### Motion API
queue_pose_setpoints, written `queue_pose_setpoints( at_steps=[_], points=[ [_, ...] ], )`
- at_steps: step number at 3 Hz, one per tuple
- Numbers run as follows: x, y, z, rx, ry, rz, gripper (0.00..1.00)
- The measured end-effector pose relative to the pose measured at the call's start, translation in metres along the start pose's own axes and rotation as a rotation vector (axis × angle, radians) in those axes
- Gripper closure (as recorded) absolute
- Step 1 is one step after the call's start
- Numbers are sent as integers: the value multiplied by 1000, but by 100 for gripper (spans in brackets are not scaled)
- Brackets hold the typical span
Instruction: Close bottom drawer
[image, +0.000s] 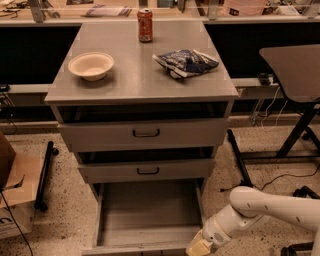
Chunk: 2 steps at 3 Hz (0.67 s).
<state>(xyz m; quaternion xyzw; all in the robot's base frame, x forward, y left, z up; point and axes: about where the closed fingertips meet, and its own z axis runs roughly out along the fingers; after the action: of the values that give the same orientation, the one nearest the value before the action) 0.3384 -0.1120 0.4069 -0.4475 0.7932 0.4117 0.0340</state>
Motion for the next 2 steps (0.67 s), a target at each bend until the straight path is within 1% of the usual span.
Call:
queue_pose_setpoints(
  at_steps=[1,2],
  points=[
    [0,0,0,0,0,0,100],
    [11,-21,27,-10,-12,30,100]
  ],
)
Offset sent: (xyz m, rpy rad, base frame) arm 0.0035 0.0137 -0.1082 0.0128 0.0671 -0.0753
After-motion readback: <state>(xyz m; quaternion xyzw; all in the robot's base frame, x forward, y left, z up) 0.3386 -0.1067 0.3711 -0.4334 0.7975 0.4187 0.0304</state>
